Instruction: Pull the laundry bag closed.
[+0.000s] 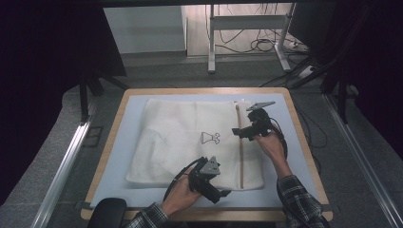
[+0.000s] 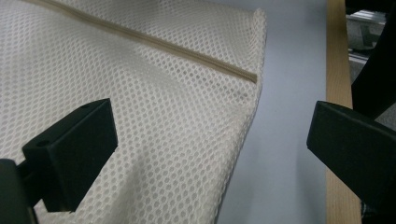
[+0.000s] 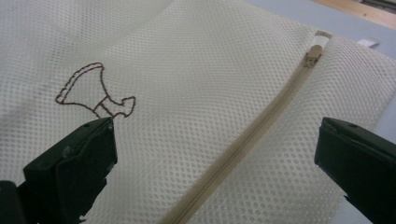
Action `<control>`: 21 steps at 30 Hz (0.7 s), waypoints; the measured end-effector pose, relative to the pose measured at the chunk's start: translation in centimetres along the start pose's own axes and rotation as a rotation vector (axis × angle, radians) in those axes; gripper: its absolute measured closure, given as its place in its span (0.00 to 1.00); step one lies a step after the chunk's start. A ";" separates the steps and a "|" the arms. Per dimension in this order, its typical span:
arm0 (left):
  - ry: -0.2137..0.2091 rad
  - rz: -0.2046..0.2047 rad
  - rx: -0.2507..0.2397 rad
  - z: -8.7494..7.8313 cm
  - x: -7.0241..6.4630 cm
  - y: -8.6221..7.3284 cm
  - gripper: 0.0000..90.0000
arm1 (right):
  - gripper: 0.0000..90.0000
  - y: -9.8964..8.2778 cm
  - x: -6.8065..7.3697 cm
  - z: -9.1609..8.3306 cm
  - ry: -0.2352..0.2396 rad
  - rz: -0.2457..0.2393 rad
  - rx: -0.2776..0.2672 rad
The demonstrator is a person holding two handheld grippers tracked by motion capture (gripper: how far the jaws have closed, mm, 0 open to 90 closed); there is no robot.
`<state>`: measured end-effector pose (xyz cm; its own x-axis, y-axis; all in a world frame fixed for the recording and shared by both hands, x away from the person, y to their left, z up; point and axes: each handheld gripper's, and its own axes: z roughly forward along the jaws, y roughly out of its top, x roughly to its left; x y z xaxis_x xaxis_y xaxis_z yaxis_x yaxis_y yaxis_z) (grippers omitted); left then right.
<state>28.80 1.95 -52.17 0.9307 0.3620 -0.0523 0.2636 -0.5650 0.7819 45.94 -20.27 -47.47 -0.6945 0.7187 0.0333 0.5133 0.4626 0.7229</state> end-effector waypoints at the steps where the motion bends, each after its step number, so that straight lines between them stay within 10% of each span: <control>1: 0.004 0.003 0.002 -0.1 0.0 0.0 0.02 | 0.00 0.0 0.2 -0.1 -0.002 -0.006 -0.001; 21: 0.075 0.008 0.032 -2.7 1.3 -1.0 0.02 | 0.00 -2.5 4.8 -2.4 0.028 -0.133 -0.041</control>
<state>29.04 5.00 -51.35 0.9114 0.4115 0.0013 0.2657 -0.5908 0.7618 40.09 -19.29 -47.47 -0.7692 0.6373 -0.0456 0.3954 0.5308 0.7496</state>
